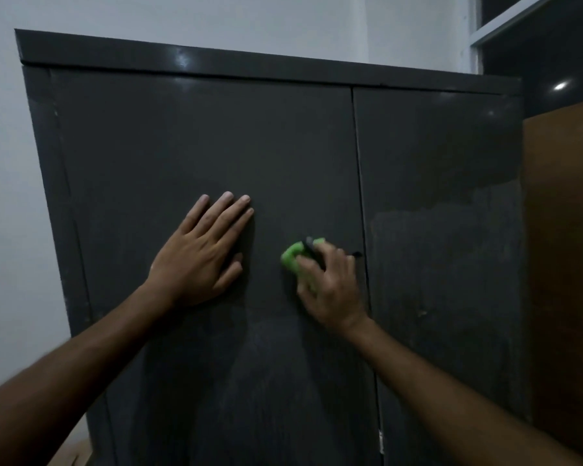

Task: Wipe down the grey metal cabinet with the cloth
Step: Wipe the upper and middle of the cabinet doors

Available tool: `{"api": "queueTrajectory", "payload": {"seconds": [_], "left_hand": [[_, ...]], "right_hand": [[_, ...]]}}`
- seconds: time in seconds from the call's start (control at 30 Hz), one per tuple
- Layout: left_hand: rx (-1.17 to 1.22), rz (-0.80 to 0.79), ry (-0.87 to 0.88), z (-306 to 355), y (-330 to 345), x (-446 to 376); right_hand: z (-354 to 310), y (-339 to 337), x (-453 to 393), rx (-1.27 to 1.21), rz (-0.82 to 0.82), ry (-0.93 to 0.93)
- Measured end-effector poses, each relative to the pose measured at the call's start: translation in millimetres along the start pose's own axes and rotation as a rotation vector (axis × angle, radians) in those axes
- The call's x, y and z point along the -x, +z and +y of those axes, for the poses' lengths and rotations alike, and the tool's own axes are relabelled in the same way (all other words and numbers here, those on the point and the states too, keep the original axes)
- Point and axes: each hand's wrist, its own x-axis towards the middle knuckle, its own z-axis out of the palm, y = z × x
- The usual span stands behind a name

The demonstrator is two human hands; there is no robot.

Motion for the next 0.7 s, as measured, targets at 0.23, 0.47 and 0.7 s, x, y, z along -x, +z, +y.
{"api": "queueTrajectory", "payload": {"seconds": [0.23,0.47,0.7], "left_hand": [[-0.001,0.000,-0.019,3.3,-0.4,0.2],[0.051,-0.009,-0.022,4.5,-4.8,-0.8],[0.071,0.024,-0.122,26.0,-7.6,-12.0]], "right_hand": [[74.8,-22.7,-46.8,0.150,0.099,0.385],[56.6,-22.3,18.1,0.050,-0.087,-0.161],[93.8,-22.8,-54.6,0.033,0.158,0.408]]}}
